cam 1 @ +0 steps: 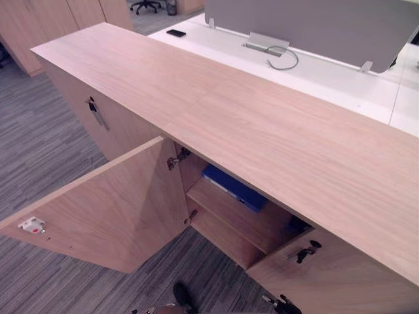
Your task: Walk over to the cabinet, pick up the folder, carry it to the office cabinet, place the folder inside the office cabinet, then close the office cabinet door
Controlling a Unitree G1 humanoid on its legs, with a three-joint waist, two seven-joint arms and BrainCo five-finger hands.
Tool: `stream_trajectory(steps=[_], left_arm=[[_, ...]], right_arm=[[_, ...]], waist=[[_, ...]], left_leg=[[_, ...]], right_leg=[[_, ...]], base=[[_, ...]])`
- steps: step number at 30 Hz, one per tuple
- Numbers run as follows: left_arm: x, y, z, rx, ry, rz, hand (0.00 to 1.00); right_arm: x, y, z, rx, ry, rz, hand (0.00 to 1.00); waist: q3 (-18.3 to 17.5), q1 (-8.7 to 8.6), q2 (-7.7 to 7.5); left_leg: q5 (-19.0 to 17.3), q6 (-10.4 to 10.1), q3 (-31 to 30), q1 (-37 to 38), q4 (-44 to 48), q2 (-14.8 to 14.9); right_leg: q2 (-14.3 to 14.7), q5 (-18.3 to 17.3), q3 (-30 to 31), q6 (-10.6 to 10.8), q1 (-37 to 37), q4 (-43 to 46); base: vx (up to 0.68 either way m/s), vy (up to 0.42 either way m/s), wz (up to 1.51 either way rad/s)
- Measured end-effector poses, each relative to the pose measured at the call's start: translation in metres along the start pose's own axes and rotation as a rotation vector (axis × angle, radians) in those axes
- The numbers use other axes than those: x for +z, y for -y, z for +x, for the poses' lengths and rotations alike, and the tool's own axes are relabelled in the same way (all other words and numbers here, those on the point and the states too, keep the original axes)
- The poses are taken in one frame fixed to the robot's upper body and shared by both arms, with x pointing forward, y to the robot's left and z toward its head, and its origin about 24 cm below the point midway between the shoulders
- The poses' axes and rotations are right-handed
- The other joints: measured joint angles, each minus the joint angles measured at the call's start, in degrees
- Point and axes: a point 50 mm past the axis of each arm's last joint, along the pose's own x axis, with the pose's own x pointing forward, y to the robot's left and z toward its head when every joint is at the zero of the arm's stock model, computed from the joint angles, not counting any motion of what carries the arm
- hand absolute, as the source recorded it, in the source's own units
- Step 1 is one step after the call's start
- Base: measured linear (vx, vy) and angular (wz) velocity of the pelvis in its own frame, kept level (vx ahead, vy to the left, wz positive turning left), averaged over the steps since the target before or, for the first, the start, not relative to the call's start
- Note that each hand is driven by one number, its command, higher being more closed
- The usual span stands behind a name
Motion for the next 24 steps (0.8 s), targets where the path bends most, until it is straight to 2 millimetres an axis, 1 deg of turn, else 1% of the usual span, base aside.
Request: stream_trajectory(steps=[1,2,3,6,8,13,14,15,16,18,19,21,22,23,24], left_arm=[[-0.001,0.001,0.0,0.0,-0.003,-0.003,0.0],[-0.001,0.0,0.0,0.002,-0.004,-0.007,0.0],[-0.001,0.0,0.0,0.003,-0.001,-0.007,0.0],[0.001,0.0,0.0,-0.004,0.004,0.018,0.0],[0.002,0.0,0.0,-0.001,0.009,0.01,0.0],[0.004,-0.006,0.0,0.013,0.015,0.009,0.0],[0.005,-0.006,0.0,0.014,0.018,0.009,0.0],[0.007,-0.007,0.001,0.018,0.026,0.004,0.0],[0.009,-0.007,0.001,0.02,0.038,-0.008,0.0],[0.01,-0.006,0.001,0.023,0.043,-0.027,0.0],[0.01,-0.005,0.001,0.024,0.046,-0.036,0.0],[0.01,-0.006,0.001,0.031,0.047,-0.052,0.0],[0.011,-0.006,0.001,0.033,0.053,-0.061,0.0],[0.014,-0.01,0.001,0.049,0.065,-0.088,0.0],[0.013,-0.009,0.001,0.054,0.057,-0.108,0.0]], right_arm=[[0.001,0.0,0.0,0.002,0.003,0.0,0.0],[0.0,-0.001,0.0,0.002,0.002,-0.002,0.0],[0.0,-0.001,0.0,0.004,0.0,-0.009,0.0],[-0.001,-0.002,0.0,0.004,0.001,-0.009,0.0],[-0.001,-0.004,0.0,0.008,0.0,-0.012,0.0],[0.002,-0.015,0.001,0.032,0.006,-0.019,0.0],[0.003,-0.017,0.002,0.04,0.008,-0.031,0.0],[0.007,-0.021,0.003,0.051,0.016,-0.04,0.0],[0.008,-0.022,0.003,0.054,0.02,-0.04,0.0],[0.011,-0.023,0.004,0.056,0.025,-0.04,0.0],[0.015,-0.025,0.004,0.061,0.035,-0.041,0.0],[0.016,-0.025,0.005,0.059,0.037,-0.029,0.0],[0.017,-0.025,0.005,0.058,0.038,-0.024,0.0],[0.016,-0.026,0.005,0.058,0.036,-0.005,0.0],[0.015,-0.025,0.005,0.053,0.037,0.014,0.0]], waist=[[0.14,-0.02,0.19],[0.15,0.01,0.05],[0.18,0.15,-0.21],[0.27,0.12,-0.26],[0.37,0.41,-0.41],[1.43,0.85,-1.95],[1.68,0.92,-1.92],[2.76,0.98,-2.3],[3.51,1.18,-2.45],[3.92,1.32,-2.05],[4.95,1.29,-1.64],[5.31,1.36,-1.34],[5.46,1.16,-1.15],[5.68,1.25,-2.28],[6.03,1.16,-2.06]], left_leg=[[0.42,-0.31,-0.46,-0.25,0.0,0.16],[0.56,-0.33,-0.63,-0.22,0.0,0.28],[0.84,-0.26,-1.17,-0.19,0.0,0.46],[1.35,0.24,-2.68,-0.8,0.01,0.28],[1.44,0.38,-2.97,-0.99,0.04,0.22],[1.28,0.73,-3.07,-0.03,0.84,0.04],[0.95,0.83,-3.1,-0.22,1.52,0.16],[-0.83,0.92,-3.37,-1.32,5.23,0.62],[-3.25,0.83,-4.7,-3.58,11.18,1.82],[-4.94,-0.04,-8.29,-6.19,17.14,2.83],[-6.33,-1.19,-12.11,-8.54,21.98,4.04],[-6.35,-1.26,-13.25,-9.11,21.34,4.37],[-5.62,-1.39,-14.92,-8.84,18.31,3.99],[-7.57,-0.35,-14.83,-9.58,20.5,4.31],[-11.42,0.52,-13.66,-10.38,27.29,5.54]], right_leg=[[0.37,-0.22,-0.12,-0.17,-0.2,-0.05],[0.57,-0.38,-0.16,-0.26,-0.11,-0.06],[0.87,-0.6,-0.4,-0.34,0.1,-0.06],[1.09,-0.69,-1.83,-0.21,0.5,-0.1],[1.03,-0.48,-2.13,0.13,0.57,-0.14],[1.09,-0.47,-2.12,0.07,1.95,-0.09],[1.06,-0.47,-2.12,0.06,2.01,-0.09],[0.61,-0.47,-2.13,0.07,2.39,-0.03],[0.44,-0.47,-2.13,0.07,2.51,0.28],[0.56,-0.47,-2.05,0.08,2.51,0.67],[0.96,-0.48,-1.87,0.06,2.42,1.04],[1.69,-0.5,-1.95,-0.05,1.66,1.3],[2.06,-0.49,-2.16,-0.46,0.69,1.37],[0.9,-0.27,-2.8,-0.84,-0.55,1.95],[0.54,-0.25,-2.69,-0.8,-0.69,2.64]], base=[[-0.07,-0.069,0.09],[-0.06,-0.072,0.1],[-0.03,-0.061,0.15],[0.0,-0.042,0.23],[0.02,-0.012,0.12],[0.01,-0.004,0.02],[-0.01,0.003,0.04],[-0.04,-0.007,0.03],[-0.06,-0.02,0.03],[-0.06,-0.06,0.01],[-0.06,-0.06,0.01],[-0.08,-0.009,0.08],[-0.11,0.059,0.04],[-0.08,0.079,-0.09],[-0.01,0.143,-0.31]])
